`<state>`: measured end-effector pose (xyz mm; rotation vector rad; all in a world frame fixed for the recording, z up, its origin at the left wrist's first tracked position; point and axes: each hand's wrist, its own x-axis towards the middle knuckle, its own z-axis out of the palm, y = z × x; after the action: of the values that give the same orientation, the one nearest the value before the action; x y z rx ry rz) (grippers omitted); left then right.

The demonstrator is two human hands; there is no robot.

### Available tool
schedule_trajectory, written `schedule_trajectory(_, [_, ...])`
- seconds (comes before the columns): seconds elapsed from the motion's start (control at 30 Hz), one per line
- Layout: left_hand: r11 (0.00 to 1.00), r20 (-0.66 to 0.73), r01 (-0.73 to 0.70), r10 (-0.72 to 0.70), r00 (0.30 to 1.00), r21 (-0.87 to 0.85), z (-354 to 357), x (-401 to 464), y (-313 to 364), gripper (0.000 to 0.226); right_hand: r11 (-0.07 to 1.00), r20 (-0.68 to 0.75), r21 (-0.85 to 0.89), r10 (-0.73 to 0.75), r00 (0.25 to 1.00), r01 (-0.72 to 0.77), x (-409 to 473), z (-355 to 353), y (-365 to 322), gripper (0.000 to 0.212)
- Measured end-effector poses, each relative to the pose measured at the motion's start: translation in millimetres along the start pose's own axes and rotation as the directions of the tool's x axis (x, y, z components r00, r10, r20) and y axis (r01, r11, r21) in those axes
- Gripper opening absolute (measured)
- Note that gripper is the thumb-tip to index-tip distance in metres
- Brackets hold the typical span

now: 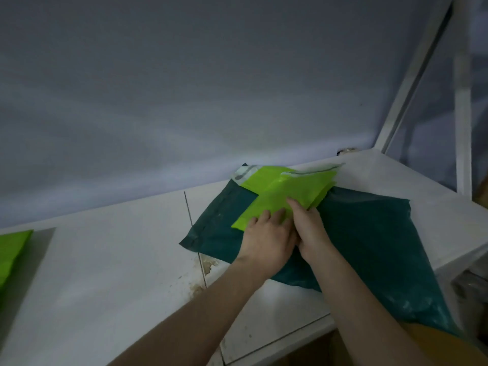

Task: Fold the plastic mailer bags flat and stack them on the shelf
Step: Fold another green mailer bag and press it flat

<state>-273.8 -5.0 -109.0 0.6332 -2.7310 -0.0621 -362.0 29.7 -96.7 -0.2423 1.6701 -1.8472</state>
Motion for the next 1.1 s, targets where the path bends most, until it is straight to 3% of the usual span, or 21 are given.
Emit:
schedule_trajectory(0.17, [0.999,0.045,-0.038,0.038,0.998,0.003,-42,-34,-8,0.065,0.993,-0.025,0.041,-0.109,0.994,0.110,-35,18,-14,0.009])
schedule_trajectory(0.33, [0.998,-0.093,-0.045,0.040,0.995,-0.049,-86,-78,-43,0.050,0.976,-0.014,0.070,-0.207,0.978,0.207,-76,54,-21,0.010])
schedule_trajectory(0.43, [0.989,-0.229,0.080,-0.108,0.967,-0.126,-112,-106,-75,0.050,0.978,0.071,0.089,-0.197,0.978,0.190,-103,79,-21,0.012])
schedule_trajectory(0.5, [0.950,-0.340,0.198,-0.273,0.900,-0.240,-126,-129,-104,0.051,0.978,0.141,0.096,-0.197,0.970,0.184,-123,98,-20,0.010])
schedule_trajectory(0.6, [0.822,-0.386,0.337,-0.527,0.758,-0.459,-141,-160,-143,0.056,0.974,0.230,0.122,-0.214,0.949,0.190,-149,121,-17,0.016])
schedule_trajectory(0.67, [0.635,-0.260,0.382,-0.685,0.681,-0.672,-155,-184,-160,0.056,0.981,0.292,0.116,-0.184,0.939,0.156,-169,137,-9,0.013])
schedule_trajectory(0.73, [0.385,-0.074,0.345,-0.751,0.656,-0.856,-168,-204,-167,0.049,0.987,0.340,0.085,-0.157,0.927,0.136,-185,149,1,0.013])
schedule_trajectory(0.8, [0.244,0.013,0.297,-0.752,0.659,-0.923,-173,-223,-178,0.032,0.990,0.367,0.026,-0.135,0.920,0.135,-197,158,13,0.014])
schedule_trajectory(0.87, [0.195,0.025,0.259,-0.753,0.657,-0.946,-172,-238,-188,0.018,0.988,0.408,-0.046,-0.119,0.905,0.151,-204,164,24,0.016])
schedule_trajectory(1.0, [0.084,0.094,0.256,-0.786,0.612,-0.963,-159,-257,-202,0.015,0.969,0.546,-0.163,-0.069,0.835,0.186,-211,169,42,0.013])
schedule_trajectory(1.1, [0.107,0.083,0.287,-0.813,0.576,-0.952,-155,-260,-208,0.008,0.973,0.588,-0.165,-0.035,0.808,0.162,-208,167,50,0.005])
